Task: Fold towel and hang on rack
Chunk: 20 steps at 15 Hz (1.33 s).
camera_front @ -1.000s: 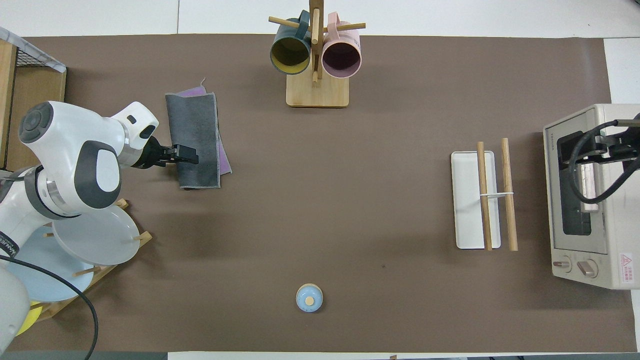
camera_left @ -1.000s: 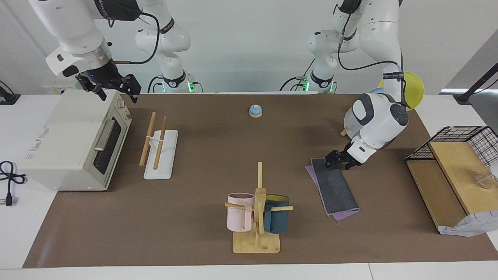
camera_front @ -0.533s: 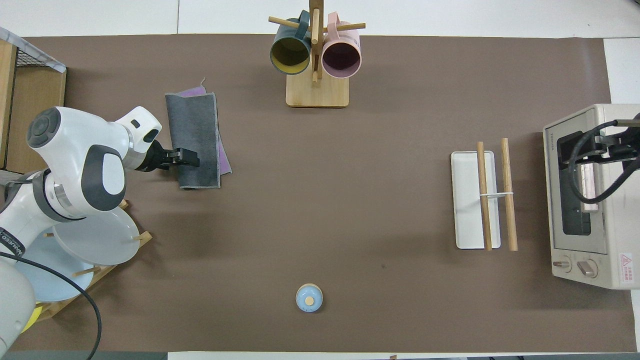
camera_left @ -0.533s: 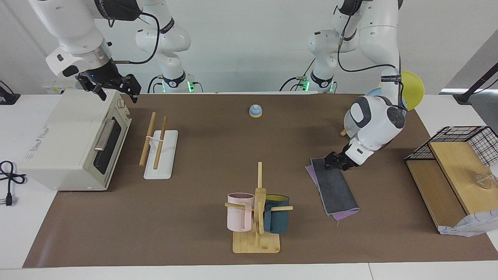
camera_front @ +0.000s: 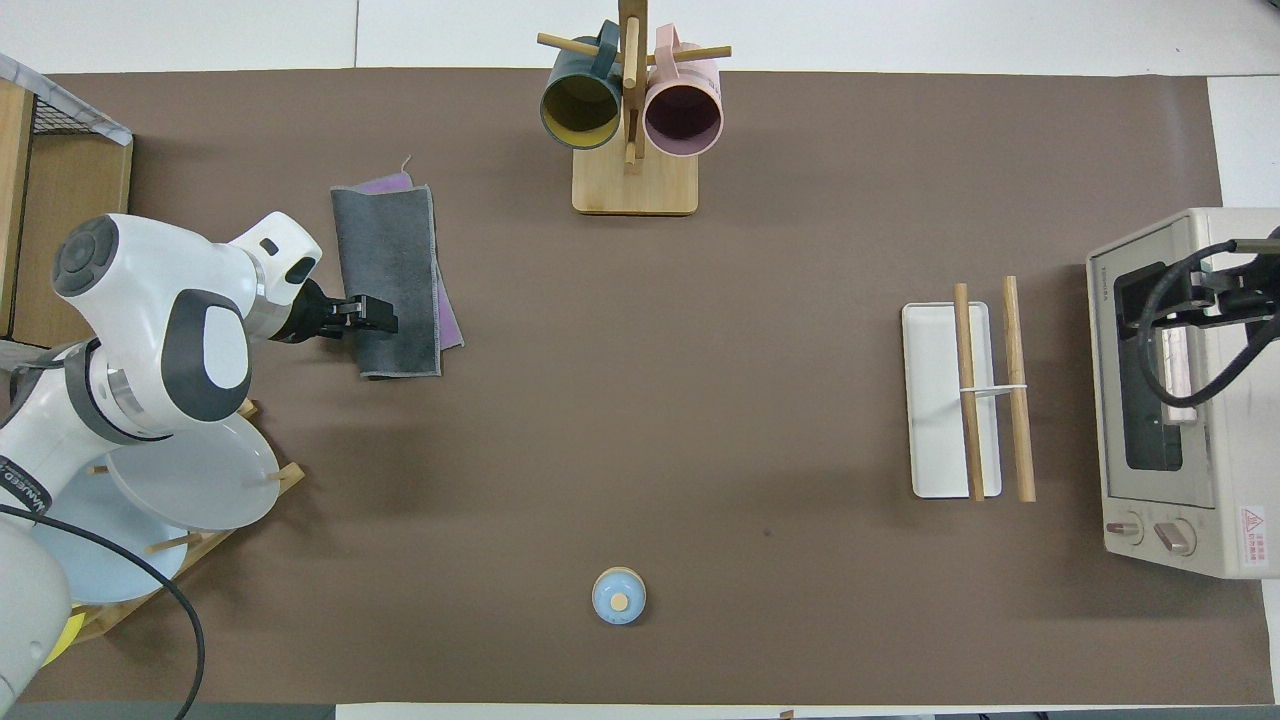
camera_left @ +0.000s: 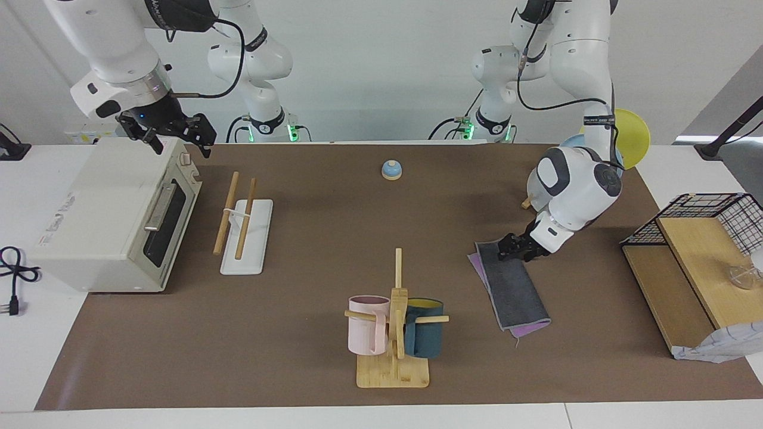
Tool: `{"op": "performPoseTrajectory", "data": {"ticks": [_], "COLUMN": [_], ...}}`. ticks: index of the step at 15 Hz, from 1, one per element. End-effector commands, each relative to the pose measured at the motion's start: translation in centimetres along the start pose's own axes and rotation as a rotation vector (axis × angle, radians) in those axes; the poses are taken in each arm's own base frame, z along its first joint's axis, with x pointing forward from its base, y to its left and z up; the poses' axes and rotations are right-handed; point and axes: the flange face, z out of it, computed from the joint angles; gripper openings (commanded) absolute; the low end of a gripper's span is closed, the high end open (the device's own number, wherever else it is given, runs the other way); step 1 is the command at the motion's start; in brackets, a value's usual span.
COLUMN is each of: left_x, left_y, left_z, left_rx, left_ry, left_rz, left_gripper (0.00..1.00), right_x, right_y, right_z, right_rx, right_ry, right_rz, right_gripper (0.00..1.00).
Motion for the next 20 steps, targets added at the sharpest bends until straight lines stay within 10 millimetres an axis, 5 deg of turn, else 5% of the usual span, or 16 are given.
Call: {"op": "performPoseTrajectory", "data": {"ticks": [1,10,17,20], "left_x": [-0.6,-1.1,-1.2,-1.2], "left_y": [0.1,0.4,0.2,0.1], "left_z": [0.6,1.3,1.2,1.2], "left_rx": [-0.014,-0.017,-0.017,-0.018], "left_ry": [0.004,-0.008,-0.013,-0.015], "left_rz": [-0.006,-0.018,-0.021,-0.024], "left_gripper": [0.8,0.62,0.58,0.35], "right_x": [-0.6,-0.7,-1.5,-2.0], "right_y": [0.3,-0.2,-0.4,-0.7], "right_z": [0.1,0.1,1.1,1.7], "right_rx": [0.019,0.019,0.014,0.013], "right_ry": [-0.014,-0.02,-0.05,-0.063], "right_rz": [-0.008,-0.019,-0.029,-0.034], "right_gripper": [1.0,1.0,1.0,1.0]}}
